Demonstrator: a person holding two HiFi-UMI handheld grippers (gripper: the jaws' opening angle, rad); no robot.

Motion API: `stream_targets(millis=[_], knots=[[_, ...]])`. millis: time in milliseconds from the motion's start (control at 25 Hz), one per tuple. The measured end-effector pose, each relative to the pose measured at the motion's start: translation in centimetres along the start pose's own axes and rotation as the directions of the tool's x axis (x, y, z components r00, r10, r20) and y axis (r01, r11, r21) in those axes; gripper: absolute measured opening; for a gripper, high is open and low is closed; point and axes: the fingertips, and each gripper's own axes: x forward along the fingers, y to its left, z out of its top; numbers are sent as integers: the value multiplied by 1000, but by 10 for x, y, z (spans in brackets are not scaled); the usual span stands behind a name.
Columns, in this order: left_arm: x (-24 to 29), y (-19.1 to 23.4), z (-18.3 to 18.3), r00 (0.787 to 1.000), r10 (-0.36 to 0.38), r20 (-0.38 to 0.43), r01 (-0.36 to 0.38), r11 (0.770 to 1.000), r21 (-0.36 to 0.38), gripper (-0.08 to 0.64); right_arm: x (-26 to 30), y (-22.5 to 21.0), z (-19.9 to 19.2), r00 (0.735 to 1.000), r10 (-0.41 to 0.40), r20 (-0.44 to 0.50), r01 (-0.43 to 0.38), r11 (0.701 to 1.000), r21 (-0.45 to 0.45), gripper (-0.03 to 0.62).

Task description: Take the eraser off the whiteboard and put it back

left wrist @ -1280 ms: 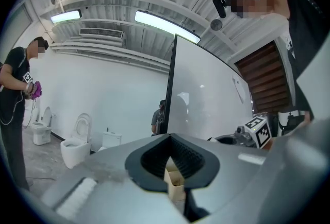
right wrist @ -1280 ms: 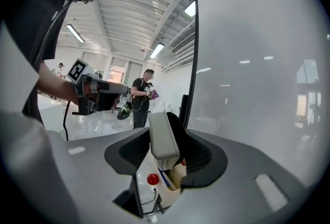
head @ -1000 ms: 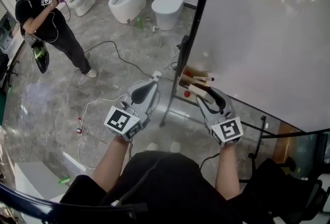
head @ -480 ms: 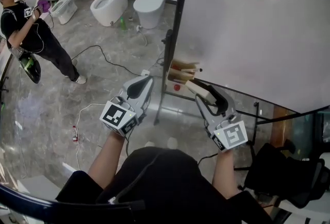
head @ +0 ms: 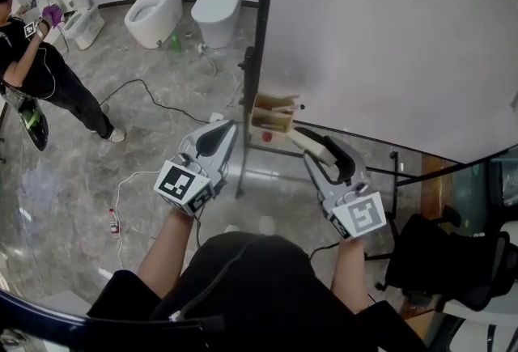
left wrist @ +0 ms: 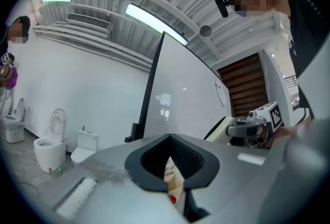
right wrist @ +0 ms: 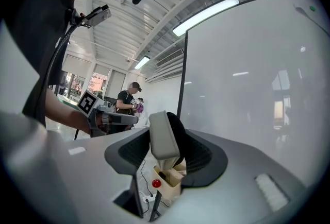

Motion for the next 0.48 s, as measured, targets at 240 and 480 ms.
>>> stream_targets(millis=[240, 480], knots=[[0, -3, 0, 1000, -3, 4, 3, 1000, -14, 2, -3, -2, -4, 1000, -6, -1, 6, 1000, 2, 201], [-1, -8, 7, 1000, -6, 22, 7, 1000, -28, 3, -2, 1, -2, 1000, 2, 2, -2, 1000, 4, 201]])
